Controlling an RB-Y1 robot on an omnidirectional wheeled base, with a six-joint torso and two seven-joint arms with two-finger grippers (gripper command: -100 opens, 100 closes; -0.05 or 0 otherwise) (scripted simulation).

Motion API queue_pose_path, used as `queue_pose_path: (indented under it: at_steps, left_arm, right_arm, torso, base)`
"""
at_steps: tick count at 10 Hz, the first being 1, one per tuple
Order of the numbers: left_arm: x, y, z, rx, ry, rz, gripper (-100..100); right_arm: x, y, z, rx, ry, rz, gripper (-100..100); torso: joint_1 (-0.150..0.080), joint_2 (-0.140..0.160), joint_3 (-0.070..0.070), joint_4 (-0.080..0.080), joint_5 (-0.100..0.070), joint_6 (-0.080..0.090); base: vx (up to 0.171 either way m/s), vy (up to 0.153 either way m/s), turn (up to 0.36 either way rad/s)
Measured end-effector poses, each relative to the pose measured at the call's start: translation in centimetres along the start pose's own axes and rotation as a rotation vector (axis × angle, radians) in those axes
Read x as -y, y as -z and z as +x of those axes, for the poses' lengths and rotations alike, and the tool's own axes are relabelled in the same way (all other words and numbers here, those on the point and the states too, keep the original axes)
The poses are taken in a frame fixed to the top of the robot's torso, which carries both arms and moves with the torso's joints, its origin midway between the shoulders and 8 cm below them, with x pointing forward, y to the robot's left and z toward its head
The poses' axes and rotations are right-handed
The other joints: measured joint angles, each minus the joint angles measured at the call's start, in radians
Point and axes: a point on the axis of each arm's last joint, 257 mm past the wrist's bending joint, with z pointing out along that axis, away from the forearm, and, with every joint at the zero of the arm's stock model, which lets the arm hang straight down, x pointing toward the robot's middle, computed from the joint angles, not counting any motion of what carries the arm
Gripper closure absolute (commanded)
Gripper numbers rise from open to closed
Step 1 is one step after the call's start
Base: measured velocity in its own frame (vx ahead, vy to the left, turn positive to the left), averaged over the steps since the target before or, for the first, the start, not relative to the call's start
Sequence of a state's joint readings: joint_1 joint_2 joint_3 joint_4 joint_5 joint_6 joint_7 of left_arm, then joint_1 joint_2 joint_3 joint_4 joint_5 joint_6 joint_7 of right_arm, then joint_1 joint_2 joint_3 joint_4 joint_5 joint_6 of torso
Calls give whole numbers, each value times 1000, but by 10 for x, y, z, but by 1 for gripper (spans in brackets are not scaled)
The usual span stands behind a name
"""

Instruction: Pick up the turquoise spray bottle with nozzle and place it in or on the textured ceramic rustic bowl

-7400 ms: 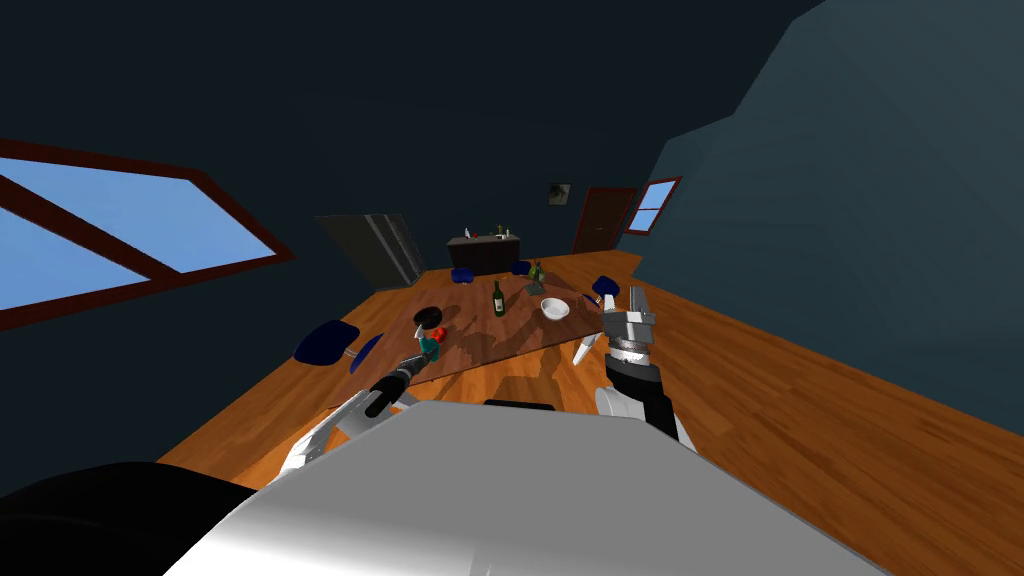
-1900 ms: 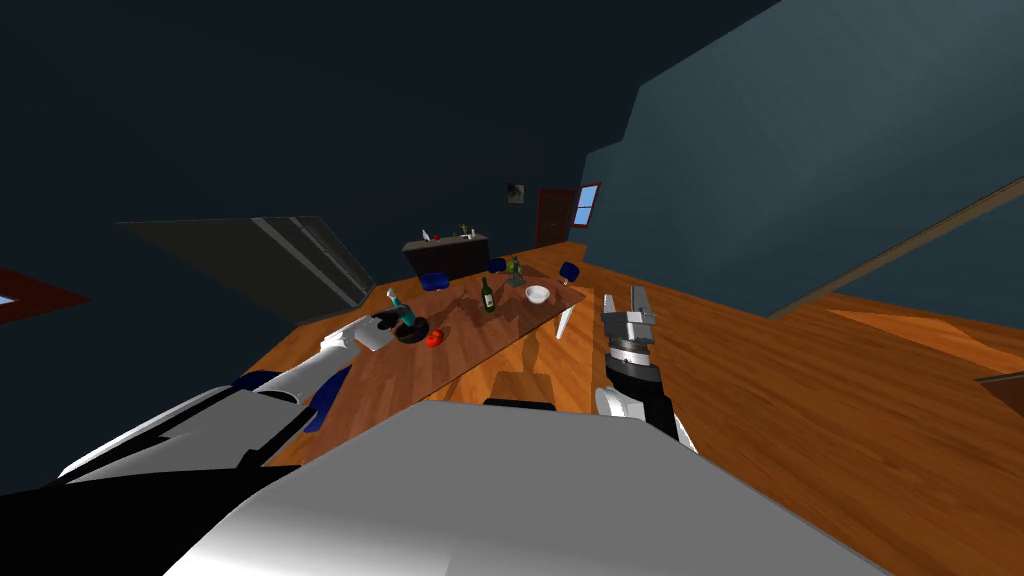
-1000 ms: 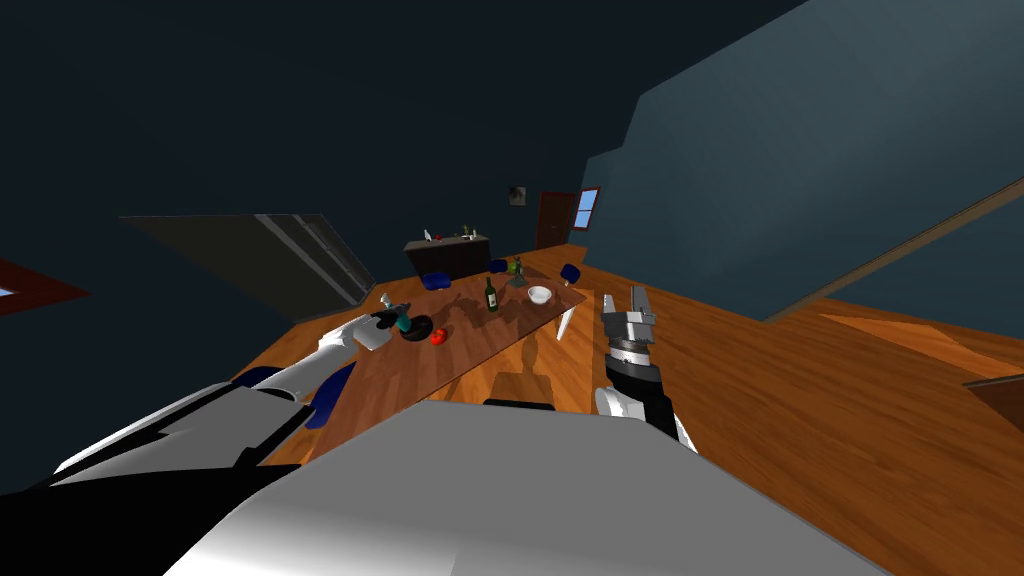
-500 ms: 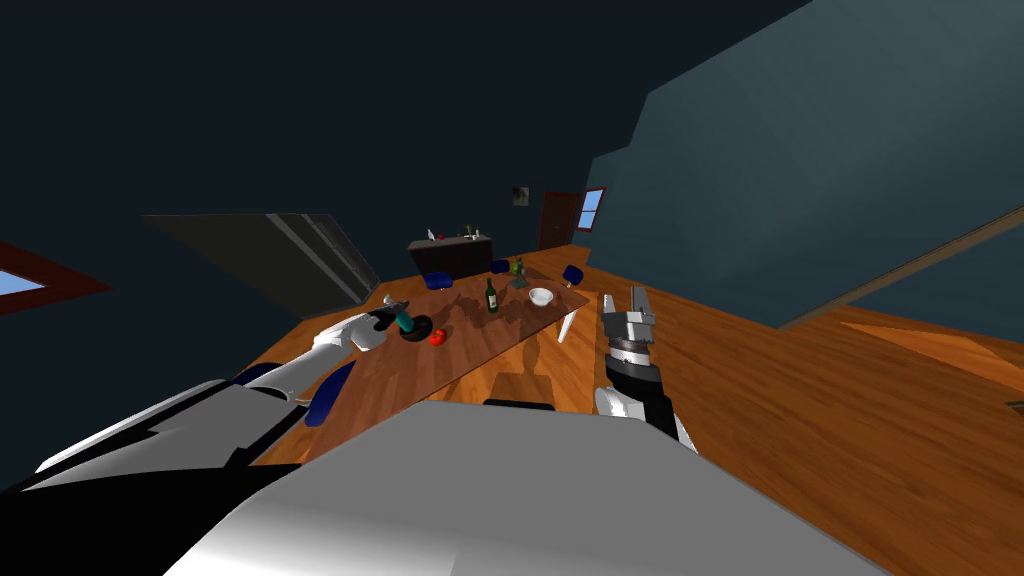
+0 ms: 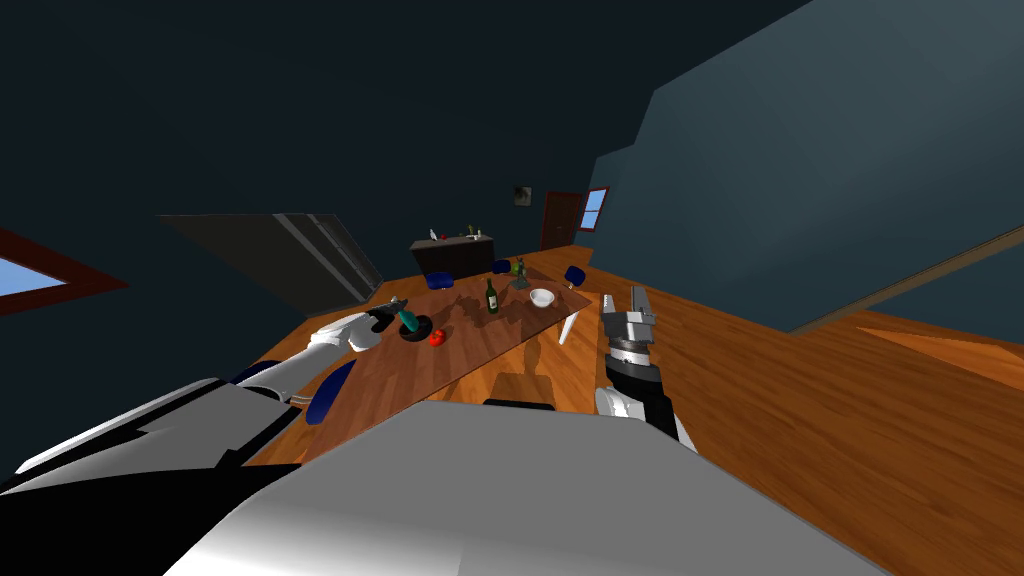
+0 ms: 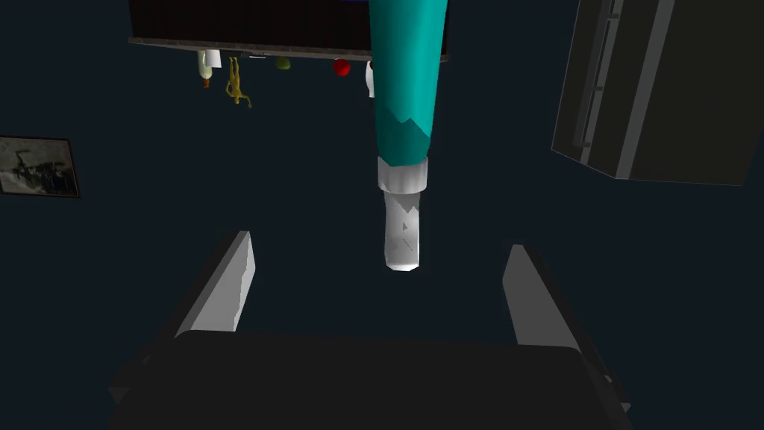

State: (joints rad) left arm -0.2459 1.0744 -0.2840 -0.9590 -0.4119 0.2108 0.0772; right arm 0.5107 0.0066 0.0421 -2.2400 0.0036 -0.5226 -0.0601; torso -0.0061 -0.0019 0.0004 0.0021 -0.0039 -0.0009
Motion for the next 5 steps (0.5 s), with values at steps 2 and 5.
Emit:
queue_pose_path:
  at_steps: [2,5]
  left_arm:
    - [1,0,-3,9,8,6,-100]
    - [0,0,-8,15,-3,24,-100]
  right_arm:
    - [0,0,0,0,0,0,0]
    - [0,0,0,0,0,0,0]
  torso:
    - [2,2,1,0,0,0]
    - [0,0,0,0,0,0]
  base:
    - [3,-4,-8]
    - [45,-37,62]
